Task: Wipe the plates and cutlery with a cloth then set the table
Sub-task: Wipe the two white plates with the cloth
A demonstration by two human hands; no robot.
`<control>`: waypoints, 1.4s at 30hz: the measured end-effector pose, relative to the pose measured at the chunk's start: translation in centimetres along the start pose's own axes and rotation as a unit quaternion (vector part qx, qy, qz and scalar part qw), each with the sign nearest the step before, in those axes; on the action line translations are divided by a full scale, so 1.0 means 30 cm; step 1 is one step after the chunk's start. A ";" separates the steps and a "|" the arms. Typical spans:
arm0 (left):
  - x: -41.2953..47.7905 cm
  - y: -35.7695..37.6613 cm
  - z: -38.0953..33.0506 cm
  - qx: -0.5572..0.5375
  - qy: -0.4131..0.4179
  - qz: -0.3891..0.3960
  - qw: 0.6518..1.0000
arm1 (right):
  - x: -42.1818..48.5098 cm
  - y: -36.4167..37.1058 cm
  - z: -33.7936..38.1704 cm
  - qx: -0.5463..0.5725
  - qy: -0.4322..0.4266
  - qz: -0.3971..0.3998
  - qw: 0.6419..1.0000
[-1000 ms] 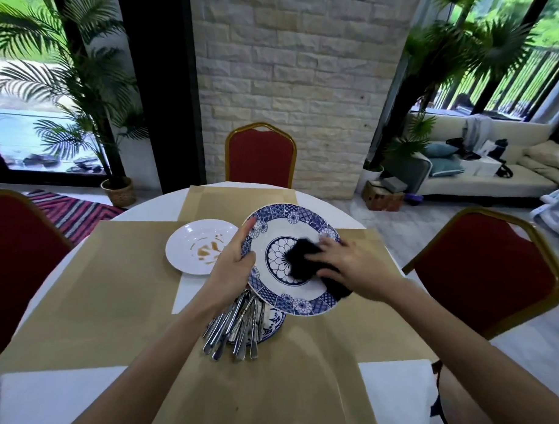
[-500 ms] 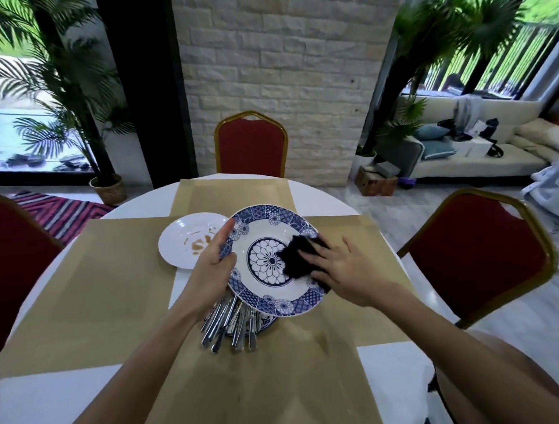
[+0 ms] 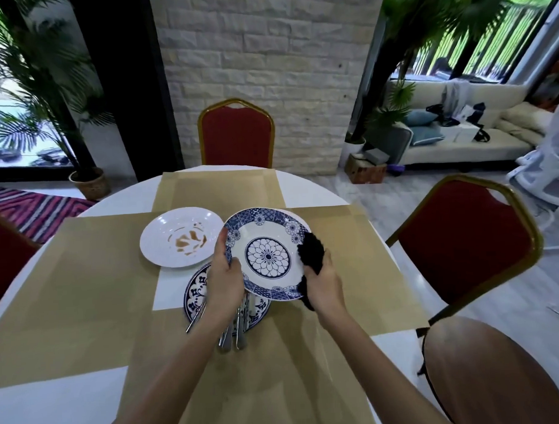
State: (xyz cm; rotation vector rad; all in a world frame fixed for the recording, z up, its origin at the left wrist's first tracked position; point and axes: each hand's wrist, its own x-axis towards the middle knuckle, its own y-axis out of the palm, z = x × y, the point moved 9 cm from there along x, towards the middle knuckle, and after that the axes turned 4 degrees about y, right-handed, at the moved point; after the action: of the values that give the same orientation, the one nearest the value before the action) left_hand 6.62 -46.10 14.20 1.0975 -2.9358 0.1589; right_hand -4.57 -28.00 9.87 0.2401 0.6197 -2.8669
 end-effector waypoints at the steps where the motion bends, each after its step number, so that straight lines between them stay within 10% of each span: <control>1: 0.002 0.006 0.008 0.009 0.001 -0.004 1.000 | -0.010 0.016 -0.028 0.015 0.017 -0.004 1.000; 11: 0.034 0.053 0.071 0.011 -0.015 0.109 0.994 | 0.173 -0.096 0.100 -0.041 -0.072 0.049 0.995; 21: 0.043 0.275 0.183 0.053 -0.051 0.140 0.987 | 0.070 -0.156 -0.370 0.140 0.188 -0.008 0.972; 42: -0.050 0.370 0.502 0.323 -0.160 0.136 0.923 | 0.165 -0.271 -0.612 0.013 0.195 -0.038 0.980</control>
State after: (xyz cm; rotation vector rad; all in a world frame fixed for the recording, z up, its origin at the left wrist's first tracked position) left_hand 0.97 -38.24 -1.89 0.7794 -3.4224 1.1210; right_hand -9.08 -13.79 -4.45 0.8143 0.6691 -2.9207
